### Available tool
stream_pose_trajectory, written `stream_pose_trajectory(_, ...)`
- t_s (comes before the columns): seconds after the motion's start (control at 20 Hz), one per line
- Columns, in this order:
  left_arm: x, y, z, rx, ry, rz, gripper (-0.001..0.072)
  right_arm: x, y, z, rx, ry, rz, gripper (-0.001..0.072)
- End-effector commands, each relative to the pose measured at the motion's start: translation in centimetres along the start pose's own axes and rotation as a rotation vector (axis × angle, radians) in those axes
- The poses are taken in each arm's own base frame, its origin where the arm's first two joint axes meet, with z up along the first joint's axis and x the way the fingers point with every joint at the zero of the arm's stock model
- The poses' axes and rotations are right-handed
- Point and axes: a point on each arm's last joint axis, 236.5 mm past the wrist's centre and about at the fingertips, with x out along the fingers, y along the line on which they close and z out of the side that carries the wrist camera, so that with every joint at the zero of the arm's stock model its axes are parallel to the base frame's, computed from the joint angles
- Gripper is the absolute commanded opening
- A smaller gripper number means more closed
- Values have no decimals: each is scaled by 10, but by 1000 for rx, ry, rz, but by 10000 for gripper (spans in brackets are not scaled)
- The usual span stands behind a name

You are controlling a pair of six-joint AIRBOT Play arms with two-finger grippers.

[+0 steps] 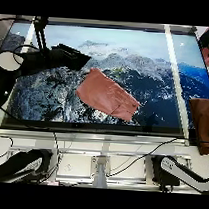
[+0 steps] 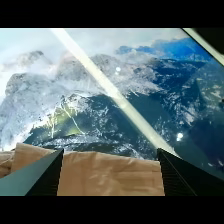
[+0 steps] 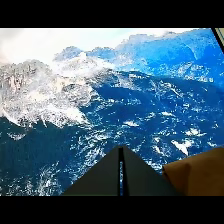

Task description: Fold the clothes and pants, and hang the long-sleeved shirts on hangers.

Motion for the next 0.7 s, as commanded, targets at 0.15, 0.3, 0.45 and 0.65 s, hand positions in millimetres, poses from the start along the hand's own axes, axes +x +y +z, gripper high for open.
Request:
stream_pose_trajectory(0.15, 7, 3, -5, -21, 12, -6, 655, 0, 0, 0, 0, 0, 1, 20)
stream_pose_trajectory(0.3, 11, 7, -10, -29, 24, -4, 655, 0, 0, 0, 0, 0, 1, 20)
stream_pose_trajectory(0.45, 16, 11, -16, -38, 39, -3, 655, 0, 1, 0, 0, 0, 2, 20)
stream_pose_trajectory(0.65, 18, 23, -30, 16, 93, 35, 655, 0, 1, 0, 0, 0, 1, 19)
